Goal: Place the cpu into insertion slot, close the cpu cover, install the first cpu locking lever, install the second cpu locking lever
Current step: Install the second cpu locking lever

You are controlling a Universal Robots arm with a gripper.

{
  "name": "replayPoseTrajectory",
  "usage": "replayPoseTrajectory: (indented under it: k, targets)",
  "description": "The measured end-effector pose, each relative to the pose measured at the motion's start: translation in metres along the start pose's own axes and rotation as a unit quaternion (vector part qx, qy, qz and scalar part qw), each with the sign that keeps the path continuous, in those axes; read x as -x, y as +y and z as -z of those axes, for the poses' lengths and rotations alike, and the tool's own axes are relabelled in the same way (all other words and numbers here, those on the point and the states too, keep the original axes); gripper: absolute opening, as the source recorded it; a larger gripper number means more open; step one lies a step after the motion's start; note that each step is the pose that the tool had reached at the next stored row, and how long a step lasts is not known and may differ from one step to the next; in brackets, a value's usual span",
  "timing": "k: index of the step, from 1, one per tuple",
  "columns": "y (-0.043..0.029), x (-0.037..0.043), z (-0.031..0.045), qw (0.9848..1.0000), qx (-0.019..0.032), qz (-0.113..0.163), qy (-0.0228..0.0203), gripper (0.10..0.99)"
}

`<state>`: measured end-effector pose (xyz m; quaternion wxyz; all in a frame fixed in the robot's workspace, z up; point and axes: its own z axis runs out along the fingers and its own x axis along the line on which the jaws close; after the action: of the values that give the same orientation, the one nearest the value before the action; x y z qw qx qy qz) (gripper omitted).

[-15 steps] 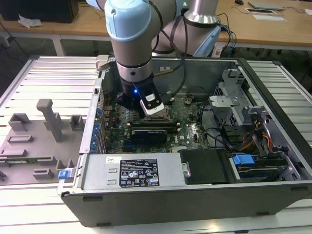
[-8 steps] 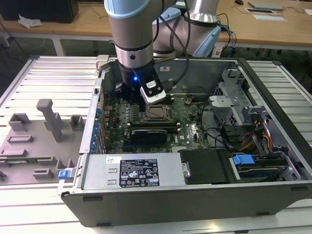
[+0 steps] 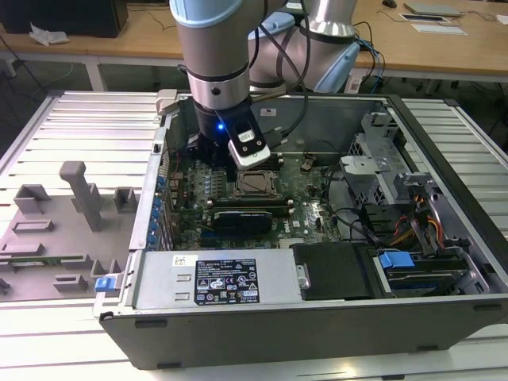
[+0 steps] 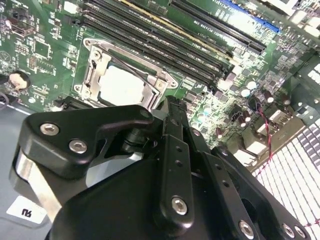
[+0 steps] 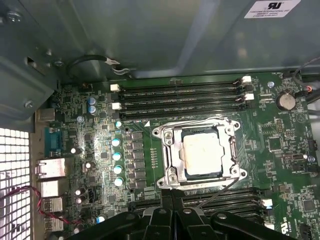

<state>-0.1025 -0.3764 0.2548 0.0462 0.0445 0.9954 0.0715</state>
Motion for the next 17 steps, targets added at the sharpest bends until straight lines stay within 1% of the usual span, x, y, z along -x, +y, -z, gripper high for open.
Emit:
replayPoseTrajectory:
  k: [3, 5, 6, 8, 9, 10, 15, 17]
  targets:
    - [-0.0002, 0.0005, 0.0012, 1.0, 0.0, 0.0, 0.0001, 0.106]
    - [-0.0005, 0.0021, 0.0011, 1.0, -0.0001, 0.0, 0.001, 0.106]
    - [-0.0009, 0.0041, 0.0012, 1.0, -0.0003, 0.0, 0.0034, 0.106]
    - [-0.001, 0.0061, 0.0023, 1.0, -0.0006, -0.001, 0.006, 0.106]
    - [-0.0006, 0.0071, 0.0047, 1.0, -0.0006, -0.001, 0.0069, 0.106]
    - [-0.0015, 0.0096, 0.0061, 1.0, -0.0008, -0.002, 0.009, 0.106]
    - [-0.0064, 0.0168, 0.0062, 0.9999, -0.0012, -0.003, 0.0123, 0.106]
    - [-0.0073, 0.02, 0.006, 0.9999, -0.0012, -0.003, 0.0131, 0.106]
